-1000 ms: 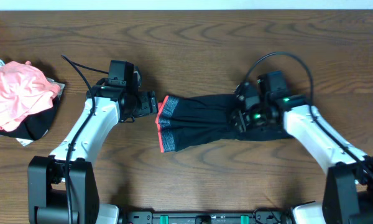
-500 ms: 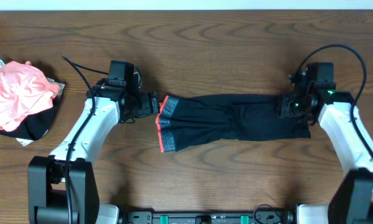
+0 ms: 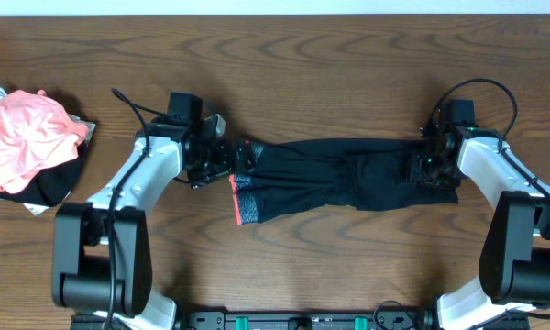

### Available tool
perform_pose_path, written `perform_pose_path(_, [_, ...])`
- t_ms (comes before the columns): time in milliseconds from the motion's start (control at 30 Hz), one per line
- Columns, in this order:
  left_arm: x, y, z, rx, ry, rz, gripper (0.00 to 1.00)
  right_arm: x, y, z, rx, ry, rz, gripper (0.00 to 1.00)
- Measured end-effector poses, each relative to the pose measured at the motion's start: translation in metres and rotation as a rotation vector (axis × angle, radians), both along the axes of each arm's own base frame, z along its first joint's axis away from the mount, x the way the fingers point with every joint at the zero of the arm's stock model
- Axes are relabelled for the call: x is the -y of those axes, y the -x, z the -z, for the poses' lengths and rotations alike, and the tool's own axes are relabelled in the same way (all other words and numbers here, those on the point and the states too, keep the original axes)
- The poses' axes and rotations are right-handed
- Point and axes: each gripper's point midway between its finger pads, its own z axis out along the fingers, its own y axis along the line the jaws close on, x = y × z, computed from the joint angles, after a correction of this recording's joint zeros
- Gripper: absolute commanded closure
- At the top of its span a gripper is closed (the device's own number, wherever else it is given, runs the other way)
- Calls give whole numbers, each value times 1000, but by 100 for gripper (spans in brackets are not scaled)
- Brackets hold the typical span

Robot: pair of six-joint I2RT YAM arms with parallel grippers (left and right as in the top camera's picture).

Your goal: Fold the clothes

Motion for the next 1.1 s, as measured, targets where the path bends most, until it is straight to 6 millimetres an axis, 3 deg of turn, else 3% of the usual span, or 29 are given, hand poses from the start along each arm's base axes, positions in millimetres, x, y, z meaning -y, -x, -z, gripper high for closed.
perform_pose_path(300, [5, 29, 13, -160, 36, 7, 2, 0, 0, 0, 0, 0, 0, 51])
perform_pose_path(600, [25, 20, 9, -99, 107, 46, 3, 0, 0, 0, 0, -1, 0, 51])
perform_pose_path(767, [40, 28, 17, -84, 102, 87, 3, 0, 0, 0, 0, -1, 0, 51])
perform_pose_path(1100, [38, 28, 22, -94, 60, 58, 3, 0, 0, 0, -1, -1, 0, 51])
